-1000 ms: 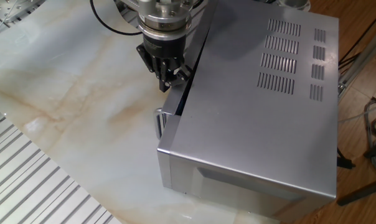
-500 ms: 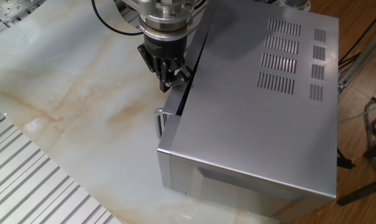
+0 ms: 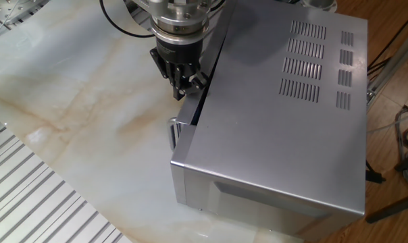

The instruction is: Close the microwave door

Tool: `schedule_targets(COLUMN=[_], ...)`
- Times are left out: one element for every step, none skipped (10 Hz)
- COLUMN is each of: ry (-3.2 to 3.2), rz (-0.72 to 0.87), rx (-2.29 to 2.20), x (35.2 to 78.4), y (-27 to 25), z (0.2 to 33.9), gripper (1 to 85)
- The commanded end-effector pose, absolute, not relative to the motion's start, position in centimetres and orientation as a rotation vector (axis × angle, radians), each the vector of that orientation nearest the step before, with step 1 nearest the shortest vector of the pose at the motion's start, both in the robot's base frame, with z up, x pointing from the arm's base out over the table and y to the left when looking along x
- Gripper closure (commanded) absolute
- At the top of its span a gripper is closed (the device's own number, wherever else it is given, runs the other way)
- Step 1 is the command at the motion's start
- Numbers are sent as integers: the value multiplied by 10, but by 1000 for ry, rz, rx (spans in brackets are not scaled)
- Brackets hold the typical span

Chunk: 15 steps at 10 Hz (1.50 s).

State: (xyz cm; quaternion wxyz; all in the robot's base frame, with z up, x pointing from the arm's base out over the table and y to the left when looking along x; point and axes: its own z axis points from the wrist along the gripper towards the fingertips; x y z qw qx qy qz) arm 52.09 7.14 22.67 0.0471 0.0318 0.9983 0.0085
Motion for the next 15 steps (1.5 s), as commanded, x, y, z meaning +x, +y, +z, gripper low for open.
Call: schedule_targets(ry=[3040, 3038, 3040, 3042, 3044, 3043, 3042, 3042, 3039, 3038, 3038, 3036, 3036, 3033, 3032], rz=[43, 31, 14, 7, 8, 31, 38, 39, 58, 67, 72, 74, 83, 80, 87], rx=[74, 85, 105, 121, 126, 123, 116, 109, 103, 103, 96, 90, 83, 83, 79], x=[522, 522, 522, 521, 521, 522, 522, 521, 520, 519, 515, 514, 513, 515, 515], y=[65, 68, 73, 79, 82, 86, 86, 84, 83, 80, 76, 72, 72, 72, 73], z=[225, 227, 230, 233, 235, 235, 234, 233, 231, 229, 228, 227, 226, 224, 224], gripper=[847, 847, 847, 847, 847, 847, 847, 847, 847, 847, 847, 847, 847, 847, 847])
